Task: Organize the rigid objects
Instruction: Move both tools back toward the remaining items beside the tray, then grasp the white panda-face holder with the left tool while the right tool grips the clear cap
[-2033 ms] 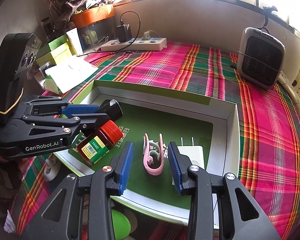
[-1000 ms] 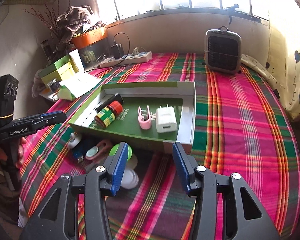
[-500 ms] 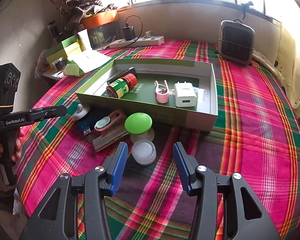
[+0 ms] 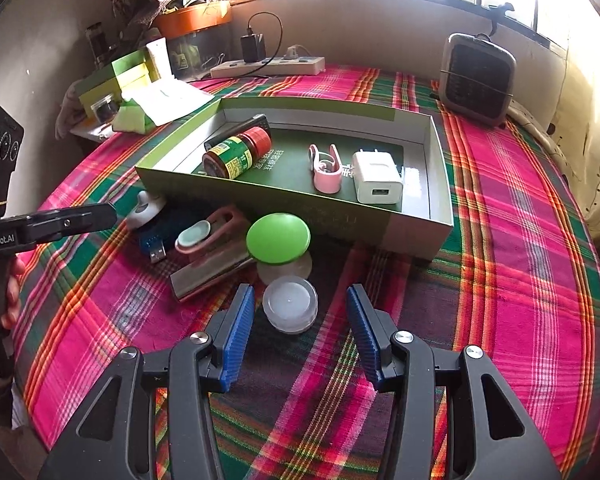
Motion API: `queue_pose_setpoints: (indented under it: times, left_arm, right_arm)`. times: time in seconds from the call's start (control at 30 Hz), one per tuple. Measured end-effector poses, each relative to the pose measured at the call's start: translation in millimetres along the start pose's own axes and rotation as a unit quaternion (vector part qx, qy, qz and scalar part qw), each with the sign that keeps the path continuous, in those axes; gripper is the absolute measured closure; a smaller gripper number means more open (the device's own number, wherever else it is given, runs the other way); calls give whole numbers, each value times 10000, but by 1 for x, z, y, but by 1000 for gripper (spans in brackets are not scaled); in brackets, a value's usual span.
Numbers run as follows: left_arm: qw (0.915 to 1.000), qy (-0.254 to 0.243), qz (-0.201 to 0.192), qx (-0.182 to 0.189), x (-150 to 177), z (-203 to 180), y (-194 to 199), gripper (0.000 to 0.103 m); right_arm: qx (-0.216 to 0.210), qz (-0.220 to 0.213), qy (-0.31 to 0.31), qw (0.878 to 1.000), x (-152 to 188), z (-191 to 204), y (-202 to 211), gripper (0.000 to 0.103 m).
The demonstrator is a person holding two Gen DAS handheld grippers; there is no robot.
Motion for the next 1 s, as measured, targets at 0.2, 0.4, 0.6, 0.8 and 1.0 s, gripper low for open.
queue_pose_setpoints:
  times: [0.2, 0.4, 0.6, 0.8, 1.0]
  left_arm:
    - [10000, 20, 2, 38, 0, 0, -1, 65]
    - [10000, 27, 31, 37, 0, 1, -5, 65]
    - [10000, 31, 1, 91, -4, -3, -7, 64]
    - [9999, 95, 52, -12, -10, -2, -14, 49]
    - [9993, 103, 219, -289, -13, 0, -23, 49]
  right_arm:
    - [70, 79, 108, 9999, 3, 4, -4, 65]
    - [133, 47, 122, 9998, 4, 3, -3, 75]
    - [110, 35, 60, 9999, 5, -2, 1, 75]
    - [120, -126, -38, 9998, 6, -10, 12, 75]
    - [154, -239, -115, 9995, 8, -20, 22, 75]
Point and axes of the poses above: each gripper's, at about its wrist camera, not at the fingertips, and y roughly against the way its jaws point, z to its left, x to its underside, the point moved 2 cm from there along -y, roughly the way its jaws point, and after that the axes turned 13 degrees about -y, right-handed, at the moved point
